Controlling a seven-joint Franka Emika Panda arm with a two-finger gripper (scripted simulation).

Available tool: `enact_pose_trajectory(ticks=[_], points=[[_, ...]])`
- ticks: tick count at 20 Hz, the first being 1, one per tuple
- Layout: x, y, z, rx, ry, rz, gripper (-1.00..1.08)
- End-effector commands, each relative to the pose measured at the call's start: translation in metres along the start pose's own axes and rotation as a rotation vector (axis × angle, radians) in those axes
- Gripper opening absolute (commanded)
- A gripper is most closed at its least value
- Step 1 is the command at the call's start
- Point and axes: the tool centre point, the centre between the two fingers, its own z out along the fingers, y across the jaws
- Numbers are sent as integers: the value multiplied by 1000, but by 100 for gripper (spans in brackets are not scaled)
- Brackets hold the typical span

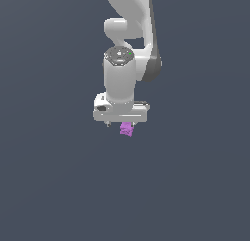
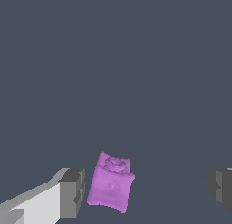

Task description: Pick up the object and move it to a goal position.

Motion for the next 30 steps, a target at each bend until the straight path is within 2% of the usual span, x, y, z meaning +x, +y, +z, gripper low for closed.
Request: enact_pose_trajectory(ticks=[1, 10, 20, 30], points=[[0, 0, 0, 0, 0, 0, 100], [-11, 0, 8, -6, -42, 11, 100], [-19, -4, 19, -2, -37, 42, 100], [-54, -20, 61, 7, -23, 170, 100]])
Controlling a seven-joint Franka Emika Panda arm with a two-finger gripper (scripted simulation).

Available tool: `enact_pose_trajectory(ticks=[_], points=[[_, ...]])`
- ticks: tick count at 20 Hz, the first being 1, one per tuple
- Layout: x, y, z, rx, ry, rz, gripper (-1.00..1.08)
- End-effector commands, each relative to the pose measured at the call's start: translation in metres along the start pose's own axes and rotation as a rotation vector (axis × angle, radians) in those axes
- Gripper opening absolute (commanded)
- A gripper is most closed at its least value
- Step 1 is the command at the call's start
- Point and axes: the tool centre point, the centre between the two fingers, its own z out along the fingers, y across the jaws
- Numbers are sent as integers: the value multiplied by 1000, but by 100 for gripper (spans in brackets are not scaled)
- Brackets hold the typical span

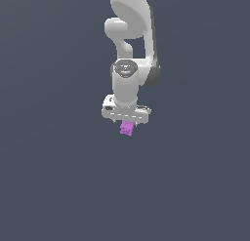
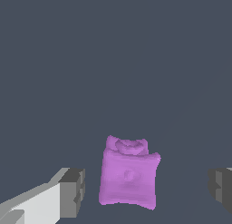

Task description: Pick up the object and move it to a goal position.

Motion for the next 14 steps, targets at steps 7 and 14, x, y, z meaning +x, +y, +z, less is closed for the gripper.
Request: enact_pose_trajectory(ticks=[7, 14], points=[[-27, -4, 26, 6, 9, 89, 100], [-31, -5, 29, 6, 10, 99, 100]])
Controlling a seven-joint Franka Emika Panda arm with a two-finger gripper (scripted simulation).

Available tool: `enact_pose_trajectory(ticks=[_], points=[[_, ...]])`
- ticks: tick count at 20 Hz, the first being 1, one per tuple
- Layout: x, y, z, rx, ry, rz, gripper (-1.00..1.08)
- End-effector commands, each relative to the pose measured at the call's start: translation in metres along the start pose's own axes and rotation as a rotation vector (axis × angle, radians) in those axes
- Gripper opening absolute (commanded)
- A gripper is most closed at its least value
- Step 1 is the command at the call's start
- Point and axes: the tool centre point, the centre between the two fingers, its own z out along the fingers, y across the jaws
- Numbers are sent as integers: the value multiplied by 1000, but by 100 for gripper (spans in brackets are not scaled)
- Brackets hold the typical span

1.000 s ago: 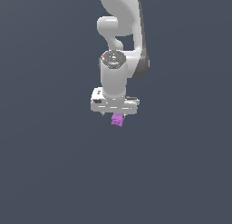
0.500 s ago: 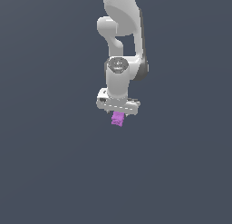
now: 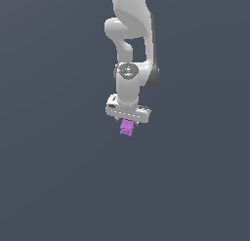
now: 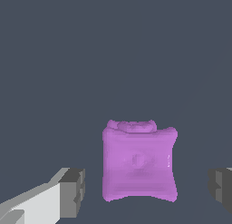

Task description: Pick up the object and move it to a goal position.

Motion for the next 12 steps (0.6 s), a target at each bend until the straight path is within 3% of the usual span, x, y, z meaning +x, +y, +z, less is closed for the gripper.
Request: enact_pose_trajectory(ticks=[1, 12], points=[[0, 0, 1, 0, 0, 0, 100], [-2, 0, 44, 0, 1, 4, 100]])
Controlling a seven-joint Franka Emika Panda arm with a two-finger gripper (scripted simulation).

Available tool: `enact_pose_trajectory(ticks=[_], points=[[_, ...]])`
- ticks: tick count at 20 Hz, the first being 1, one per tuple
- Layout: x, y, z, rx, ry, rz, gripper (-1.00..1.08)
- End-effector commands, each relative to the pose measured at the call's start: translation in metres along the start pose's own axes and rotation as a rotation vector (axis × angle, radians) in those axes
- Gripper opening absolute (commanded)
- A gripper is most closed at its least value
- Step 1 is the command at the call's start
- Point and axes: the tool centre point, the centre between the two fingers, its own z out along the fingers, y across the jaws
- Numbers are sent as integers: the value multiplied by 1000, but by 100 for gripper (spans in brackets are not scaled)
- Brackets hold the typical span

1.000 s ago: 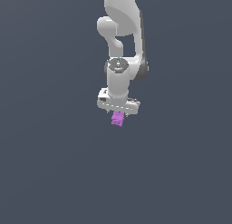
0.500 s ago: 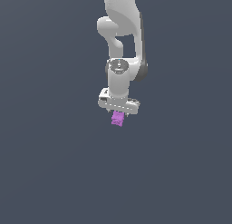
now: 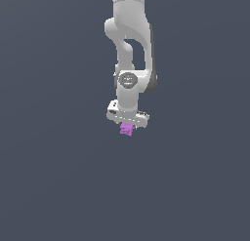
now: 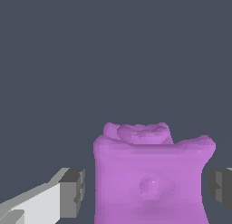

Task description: Pick up the object and move it to a goal position.

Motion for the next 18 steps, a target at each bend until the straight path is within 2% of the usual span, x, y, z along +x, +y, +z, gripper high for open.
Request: enact_pose_trajectory(ticks=[1, 5, 6, 18], points=[[0, 0, 9, 0, 1, 0, 100], [1, 0, 13, 0, 1, 1, 100], [1, 0, 13, 0, 1, 1, -100], [1, -1, 11, 1, 2, 0, -100]])
